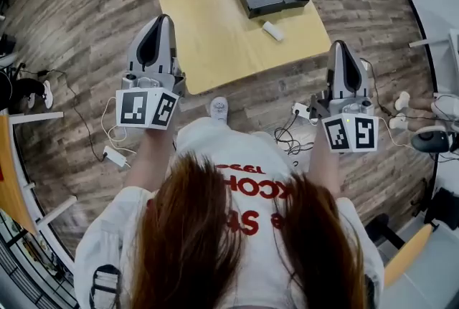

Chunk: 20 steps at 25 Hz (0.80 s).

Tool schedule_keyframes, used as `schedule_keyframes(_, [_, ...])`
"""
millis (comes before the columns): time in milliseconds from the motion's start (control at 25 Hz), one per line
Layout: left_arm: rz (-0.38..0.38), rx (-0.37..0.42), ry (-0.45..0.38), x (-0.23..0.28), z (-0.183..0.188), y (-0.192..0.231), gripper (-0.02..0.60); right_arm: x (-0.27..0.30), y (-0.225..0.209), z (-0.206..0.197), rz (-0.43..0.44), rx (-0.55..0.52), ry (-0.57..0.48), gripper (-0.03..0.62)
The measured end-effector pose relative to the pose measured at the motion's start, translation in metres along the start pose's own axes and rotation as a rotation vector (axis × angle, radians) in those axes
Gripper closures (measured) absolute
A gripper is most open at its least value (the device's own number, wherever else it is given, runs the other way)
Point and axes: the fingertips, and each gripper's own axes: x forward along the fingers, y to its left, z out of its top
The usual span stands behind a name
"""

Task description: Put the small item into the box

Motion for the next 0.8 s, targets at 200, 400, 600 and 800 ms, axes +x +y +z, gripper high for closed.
schedule_keyframes(200, [-0.046,-0.001,0.047,0.039,-0.016,0.011,0.575,0.025,-0.007,-0.011,-0.031,0.004,0.044,0.589])
schedule_keyframes(400, [-0.057,-0.043,0.087,0.059,-0.037,0.013,0.575,0.038,-0.020,-0.025,-0.045,0.020,0.096,0.589])
schedule_keyframes(600, [-0.037,-0.037,0.091,0.077,-0.044,0.010,0.575,0.063,-0.038,-0.034,-0.009,0.050,0.102,0.588])
schedule_keyframes(800, [0.032,-0.016,0.072,0.104,-0.047,0.010,0.575,0.107,-0.060,-0.032,0.084,0.044,0.085,0.588])
